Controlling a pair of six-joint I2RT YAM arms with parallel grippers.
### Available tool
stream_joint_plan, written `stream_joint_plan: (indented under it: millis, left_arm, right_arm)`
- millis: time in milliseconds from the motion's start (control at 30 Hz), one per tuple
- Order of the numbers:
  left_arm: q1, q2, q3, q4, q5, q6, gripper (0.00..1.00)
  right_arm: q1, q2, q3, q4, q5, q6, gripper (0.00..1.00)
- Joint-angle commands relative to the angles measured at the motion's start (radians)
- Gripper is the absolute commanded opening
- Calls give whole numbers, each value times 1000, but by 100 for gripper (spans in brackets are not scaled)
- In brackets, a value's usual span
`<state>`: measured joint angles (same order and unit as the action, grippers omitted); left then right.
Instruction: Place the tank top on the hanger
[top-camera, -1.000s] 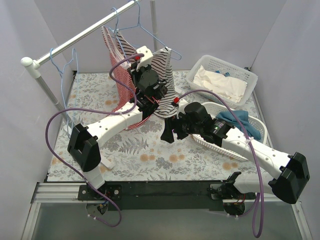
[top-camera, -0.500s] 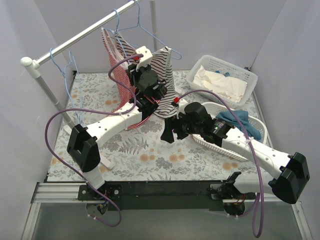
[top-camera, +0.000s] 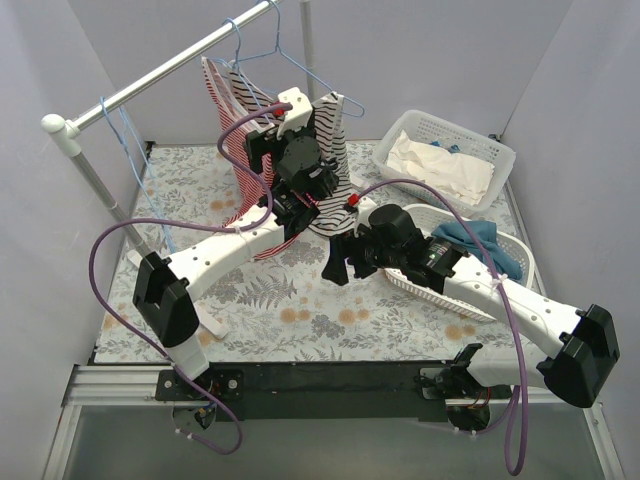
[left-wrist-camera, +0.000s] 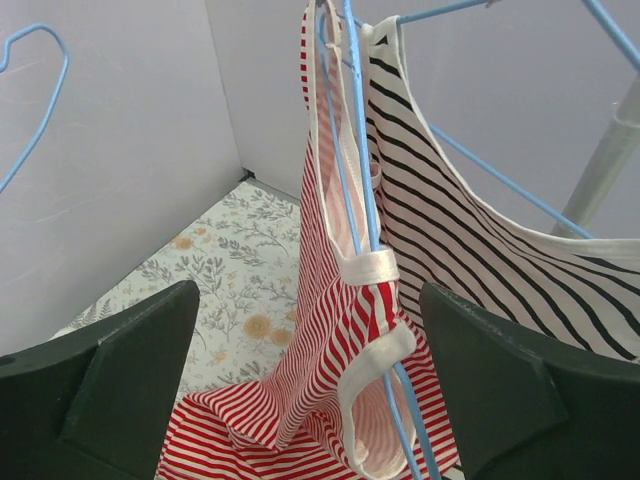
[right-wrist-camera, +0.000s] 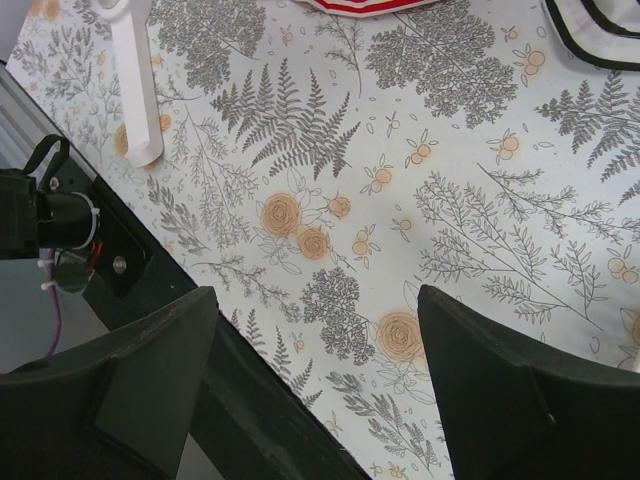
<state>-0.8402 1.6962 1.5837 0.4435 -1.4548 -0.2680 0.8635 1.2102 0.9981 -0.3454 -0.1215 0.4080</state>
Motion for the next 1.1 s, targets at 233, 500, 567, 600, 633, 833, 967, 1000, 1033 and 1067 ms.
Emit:
stream_joint_plan:
  millis: [233,500,567,600,633,833,967,1000,1033,1067]
  left_arm:
    - [-83,-9,157,-60,31,125,98]
    - [-134,11,248,-87,47,242,98]
    - [-146,13,266,-103,59,262,98]
    - [-164,16,291,-132,68,265,98]
    - [-174,19,306,-153,85,263,98]
    - [-231,106,677,-889,356,-206,98]
    - [-154,82,696,-1211,941,-531,98]
    - [-154,32,586,-1122,996,-557,98]
    - [-152,-11,493,-1074,1054,-579,98]
    - [-151,-89,323,-1034,1101,-603,98]
  right_arm:
    - [-4,-110,-41,17,152,2,90]
    - [-4,-181,-62,17,221,-1,90]
    - [-4,-207,-69,17,238,-1,90]
    - [-4,-216,-75,16,243,-3,90]
    - [-4,-227,-78,16,249,-5,91]
    - [-6,-328,-113,16,316,3,90]
    - [-6,-437,-136,8,405,35,90]
    - [-6,-461,-145,0,425,43,90]
    - [-6,-486,-151,-3,442,49,90]
    - [-6,-536,-171,-4,477,61,90]
